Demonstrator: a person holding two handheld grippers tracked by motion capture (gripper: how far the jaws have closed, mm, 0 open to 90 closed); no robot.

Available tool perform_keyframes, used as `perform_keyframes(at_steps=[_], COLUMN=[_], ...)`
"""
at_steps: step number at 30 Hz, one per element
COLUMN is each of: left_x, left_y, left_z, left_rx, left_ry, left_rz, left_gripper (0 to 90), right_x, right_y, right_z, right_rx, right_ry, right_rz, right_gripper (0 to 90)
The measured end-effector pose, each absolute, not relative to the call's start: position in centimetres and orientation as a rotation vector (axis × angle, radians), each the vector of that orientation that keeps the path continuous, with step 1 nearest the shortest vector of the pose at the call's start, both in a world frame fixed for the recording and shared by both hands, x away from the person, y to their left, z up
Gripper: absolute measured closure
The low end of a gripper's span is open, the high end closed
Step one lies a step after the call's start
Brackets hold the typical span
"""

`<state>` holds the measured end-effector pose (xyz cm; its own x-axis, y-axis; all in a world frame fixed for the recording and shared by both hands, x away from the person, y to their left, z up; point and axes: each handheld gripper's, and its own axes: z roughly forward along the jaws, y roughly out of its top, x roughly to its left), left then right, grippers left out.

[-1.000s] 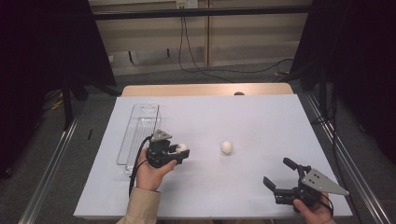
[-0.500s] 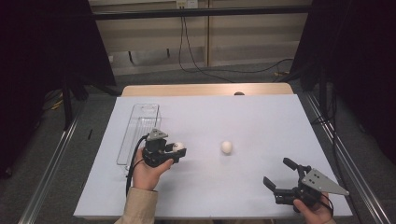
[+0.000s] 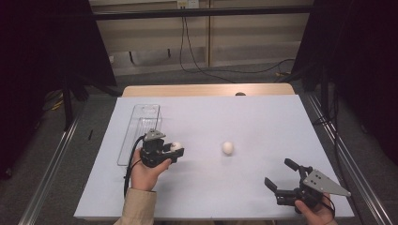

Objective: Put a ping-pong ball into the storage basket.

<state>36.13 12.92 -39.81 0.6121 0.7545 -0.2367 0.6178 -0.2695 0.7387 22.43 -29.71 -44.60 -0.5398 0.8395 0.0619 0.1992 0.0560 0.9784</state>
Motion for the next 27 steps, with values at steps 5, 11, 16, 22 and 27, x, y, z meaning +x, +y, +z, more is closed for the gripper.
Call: perform_keyframes(at_steps=[5,11,16,22,27], left_x=[36.1,36.2,36.2,36.3,36.3], left_y=[13.1,13.3,13.6,13.9,14.2], left_z=[-39.8,-39.7,-39.5,-39.4,-39.2], left_rx=[1.981,1.981,1.983,1.976,1.974], left_ry=[1.092,1.095,1.094,1.104,1.113], left_rz=[0.21,0.216,0.224,0.23,0.235], left_gripper=[51.0,51.0,51.0,51.0,51.0], right_x=[22.4,22.4,22.4,22.4,22.4], right_y=[-29.7,-29.7,-29.7,-29.7,-29.7], right_z=[-44.6,-44.6,-44.6,-44.6,-44.6], right_rx=[1.042,1.042,1.042,1.043,1.043], right_ry=[1.793,1.793,1.792,1.793,1.794], right_rz=[1.522,1.522,1.523,1.522,1.522], right_gripper=[1.5,1.5,1.5,1.5,1.5])
